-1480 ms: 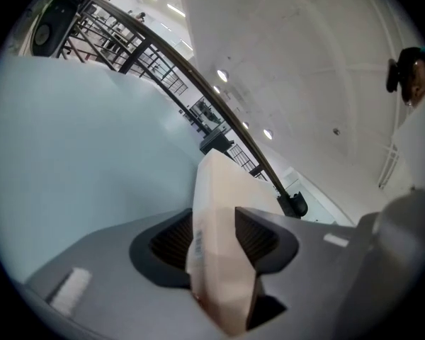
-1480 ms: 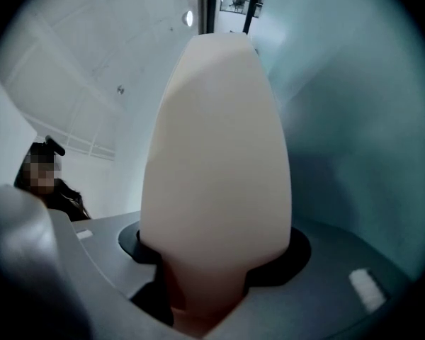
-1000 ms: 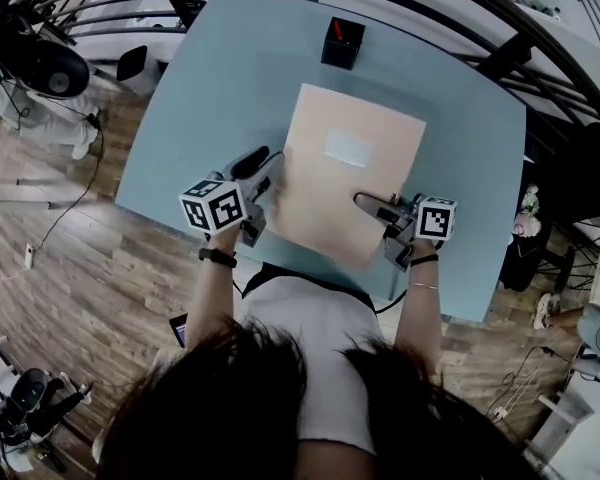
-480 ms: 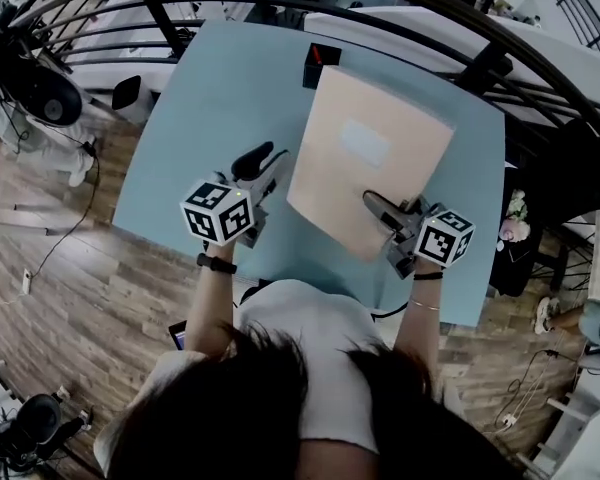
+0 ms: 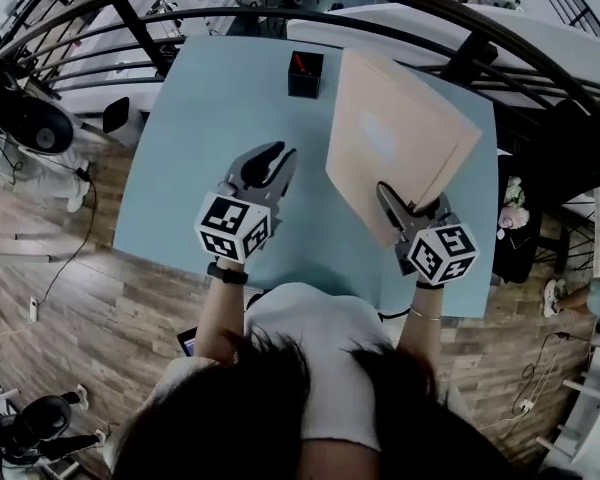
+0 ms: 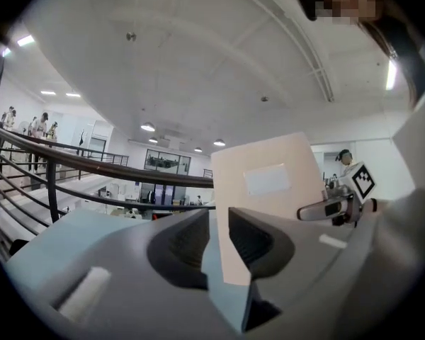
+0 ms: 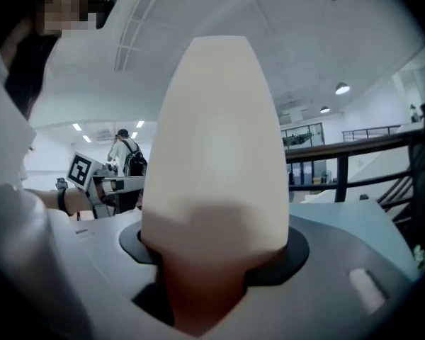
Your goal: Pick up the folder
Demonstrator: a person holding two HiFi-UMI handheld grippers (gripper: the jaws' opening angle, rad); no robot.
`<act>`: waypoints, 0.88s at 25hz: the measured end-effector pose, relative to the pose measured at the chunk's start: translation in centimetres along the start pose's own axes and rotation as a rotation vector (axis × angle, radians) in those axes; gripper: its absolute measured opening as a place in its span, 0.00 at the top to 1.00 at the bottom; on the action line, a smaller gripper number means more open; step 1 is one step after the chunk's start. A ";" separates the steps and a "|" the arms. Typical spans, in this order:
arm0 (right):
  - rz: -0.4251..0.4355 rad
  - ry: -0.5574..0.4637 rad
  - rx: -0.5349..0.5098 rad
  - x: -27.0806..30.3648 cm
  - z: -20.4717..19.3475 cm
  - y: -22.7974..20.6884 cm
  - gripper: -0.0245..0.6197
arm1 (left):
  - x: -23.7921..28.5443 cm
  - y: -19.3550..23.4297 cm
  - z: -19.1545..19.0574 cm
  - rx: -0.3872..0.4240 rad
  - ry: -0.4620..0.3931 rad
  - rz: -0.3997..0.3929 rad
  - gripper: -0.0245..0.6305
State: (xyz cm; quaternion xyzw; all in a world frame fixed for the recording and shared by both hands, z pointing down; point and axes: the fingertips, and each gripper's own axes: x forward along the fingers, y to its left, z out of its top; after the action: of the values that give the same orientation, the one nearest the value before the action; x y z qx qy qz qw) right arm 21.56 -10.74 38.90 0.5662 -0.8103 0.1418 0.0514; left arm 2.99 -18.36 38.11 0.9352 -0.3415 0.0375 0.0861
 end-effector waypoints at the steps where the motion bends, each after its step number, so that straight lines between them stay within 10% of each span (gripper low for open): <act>1: -0.030 -0.007 -0.027 -0.2 0.3 -0.2 0.51 | 0.2 -0.2 0.1 0.014 -0.002 -0.004 0.74; 22: -0.231 -0.102 -0.149 -1.6 0.7 -0.5 0.53 | 0.1 -0.4 0.0 0.102 -0.043 0.050 0.87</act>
State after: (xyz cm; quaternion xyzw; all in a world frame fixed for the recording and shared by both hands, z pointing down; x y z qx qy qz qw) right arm 22.66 -9.64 37.97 0.6567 -0.7497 0.0452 0.0679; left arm 3.31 -18.11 38.04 0.9301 -0.3641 0.0369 0.0299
